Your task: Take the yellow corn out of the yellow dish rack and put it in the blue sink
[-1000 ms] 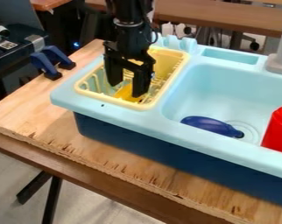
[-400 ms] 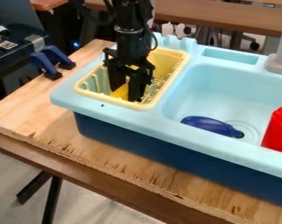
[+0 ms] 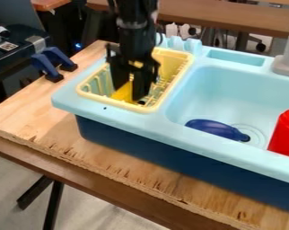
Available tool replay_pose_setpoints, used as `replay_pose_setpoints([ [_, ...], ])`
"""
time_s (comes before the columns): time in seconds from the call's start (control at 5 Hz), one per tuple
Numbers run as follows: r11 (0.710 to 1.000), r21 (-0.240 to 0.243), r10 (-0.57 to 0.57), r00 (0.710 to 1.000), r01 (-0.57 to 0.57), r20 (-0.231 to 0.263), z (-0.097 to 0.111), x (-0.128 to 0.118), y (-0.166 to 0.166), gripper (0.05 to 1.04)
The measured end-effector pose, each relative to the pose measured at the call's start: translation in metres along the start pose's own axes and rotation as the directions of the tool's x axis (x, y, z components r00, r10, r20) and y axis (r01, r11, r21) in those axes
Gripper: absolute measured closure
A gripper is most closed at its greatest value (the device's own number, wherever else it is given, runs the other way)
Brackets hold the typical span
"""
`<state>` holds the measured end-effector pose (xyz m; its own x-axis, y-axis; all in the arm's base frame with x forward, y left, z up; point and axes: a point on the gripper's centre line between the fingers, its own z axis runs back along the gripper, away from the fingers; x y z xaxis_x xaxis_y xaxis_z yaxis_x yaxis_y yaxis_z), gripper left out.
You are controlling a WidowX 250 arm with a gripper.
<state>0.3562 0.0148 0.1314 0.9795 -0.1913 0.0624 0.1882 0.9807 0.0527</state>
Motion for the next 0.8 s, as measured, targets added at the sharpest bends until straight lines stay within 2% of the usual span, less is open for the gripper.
replay_pose_setpoints([
  [0.2,0.995,0.091,0.028,0.996,-0.035,0.079,0.046,-0.007,-0.006,0.440],
  [0.4,0.991,0.133,-0.026,0.993,0.011,0.118,0.066,0.000,-0.019,0.440],
  [0.6,0.994,0.106,-0.011,0.986,-0.006,0.164,0.077,0.011,-0.032,0.440],
  [0.8,0.998,0.008,0.064,0.980,-0.066,0.191,0.070,0.021,-0.055,0.440],
])
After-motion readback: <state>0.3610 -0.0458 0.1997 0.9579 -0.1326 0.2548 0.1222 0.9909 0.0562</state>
